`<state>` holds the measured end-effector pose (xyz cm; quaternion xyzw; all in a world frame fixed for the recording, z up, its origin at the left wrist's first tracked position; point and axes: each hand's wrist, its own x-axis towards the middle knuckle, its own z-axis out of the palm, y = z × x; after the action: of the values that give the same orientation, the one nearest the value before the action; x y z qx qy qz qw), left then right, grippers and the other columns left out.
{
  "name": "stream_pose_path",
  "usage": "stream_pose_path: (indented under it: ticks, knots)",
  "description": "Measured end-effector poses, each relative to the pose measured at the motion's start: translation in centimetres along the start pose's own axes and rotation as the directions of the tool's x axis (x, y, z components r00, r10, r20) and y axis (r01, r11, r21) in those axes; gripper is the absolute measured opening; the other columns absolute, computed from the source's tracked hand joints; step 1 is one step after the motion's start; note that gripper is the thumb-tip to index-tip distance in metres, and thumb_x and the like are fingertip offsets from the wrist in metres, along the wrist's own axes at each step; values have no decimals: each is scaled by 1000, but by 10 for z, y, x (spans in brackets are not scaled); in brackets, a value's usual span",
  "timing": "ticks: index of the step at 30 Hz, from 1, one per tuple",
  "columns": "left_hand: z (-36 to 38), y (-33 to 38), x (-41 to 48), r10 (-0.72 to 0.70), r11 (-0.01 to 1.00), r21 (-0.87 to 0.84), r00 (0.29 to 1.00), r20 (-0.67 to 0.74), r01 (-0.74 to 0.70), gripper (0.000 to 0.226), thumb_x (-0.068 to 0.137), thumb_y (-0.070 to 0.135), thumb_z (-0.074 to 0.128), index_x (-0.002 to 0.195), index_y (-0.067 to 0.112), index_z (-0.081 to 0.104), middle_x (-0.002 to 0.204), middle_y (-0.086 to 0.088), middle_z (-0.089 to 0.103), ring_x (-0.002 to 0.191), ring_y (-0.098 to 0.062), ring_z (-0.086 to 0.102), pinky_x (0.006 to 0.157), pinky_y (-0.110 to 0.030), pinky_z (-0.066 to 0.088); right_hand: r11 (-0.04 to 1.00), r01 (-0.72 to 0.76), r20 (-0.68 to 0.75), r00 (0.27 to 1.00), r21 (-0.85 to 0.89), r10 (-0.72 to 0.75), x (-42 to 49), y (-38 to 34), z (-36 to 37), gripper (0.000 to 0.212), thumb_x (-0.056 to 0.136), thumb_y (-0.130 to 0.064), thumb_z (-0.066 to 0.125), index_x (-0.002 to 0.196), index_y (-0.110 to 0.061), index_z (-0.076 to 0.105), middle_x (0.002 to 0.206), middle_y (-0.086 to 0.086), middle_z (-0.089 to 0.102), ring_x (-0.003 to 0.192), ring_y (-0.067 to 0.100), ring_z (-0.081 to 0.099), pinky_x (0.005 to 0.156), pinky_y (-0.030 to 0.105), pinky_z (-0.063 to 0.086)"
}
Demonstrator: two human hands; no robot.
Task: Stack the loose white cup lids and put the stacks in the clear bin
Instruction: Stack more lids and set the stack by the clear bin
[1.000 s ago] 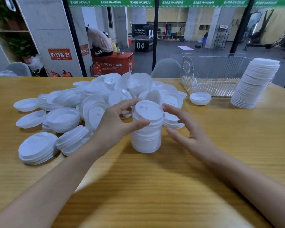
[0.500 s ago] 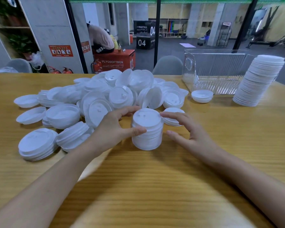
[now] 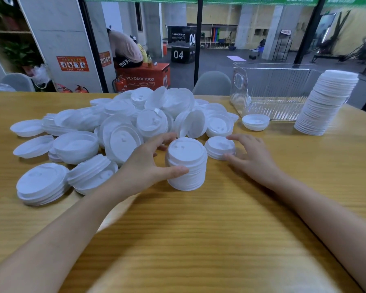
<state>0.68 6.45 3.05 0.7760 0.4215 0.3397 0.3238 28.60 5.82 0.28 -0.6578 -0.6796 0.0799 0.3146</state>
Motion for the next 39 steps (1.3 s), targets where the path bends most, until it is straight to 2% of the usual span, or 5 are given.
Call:
stream_pose_path:
  ticks: [13,16,21,31,39]
  knots:
    - [2,-1,0,15,1000,9,1000,6,-15,85,55,62,77,133,42,52,126,27,56,115,12,49,97,-16,40,998,21,44,999,53,-24,17,1,-3,28,67,-72,58,90,-57,57,118,-22,62,118,16,49,107,49,35]
    - [2,-2,0,13,1000,-5,1000,7,-13,83,52,66,74,130,47,51,127,28,56,115,12,49,94,-13,39,982,41,-1,999,185,-42,12,-1,-9,26,70,-63,67,94,-52,64,118,-22,64,122,12,50,108,38,36]
    - [2,-3,0,9,1000,-18,1000,4,-9,83,52,67,73,129,47,51,126,27,57,115,12,50,95,-14,39,955,46,28,998,295,-57,5,-8,-16,20,82,-26,78,102,-28,73,114,-15,69,109,5,55,75,-2,30]
    - [4,-4,1,9,1000,-30,1000,6,-8,80,52,65,74,126,51,50,123,28,58,115,10,51,98,-18,41,897,55,-49,998,439,-37,-3,-35,-23,18,82,-29,77,97,-37,72,108,-26,68,110,4,55,77,3,35]
    - [3,-2,1,15,998,-64,1000,17,-14,110,48,61,77,146,41,31,126,31,51,116,13,47,98,-15,38,880,251,60,952,403,-299,-16,-75,-12,27,79,-36,79,104,-40,71,121,-27,62,124,2,47,94,7,31]
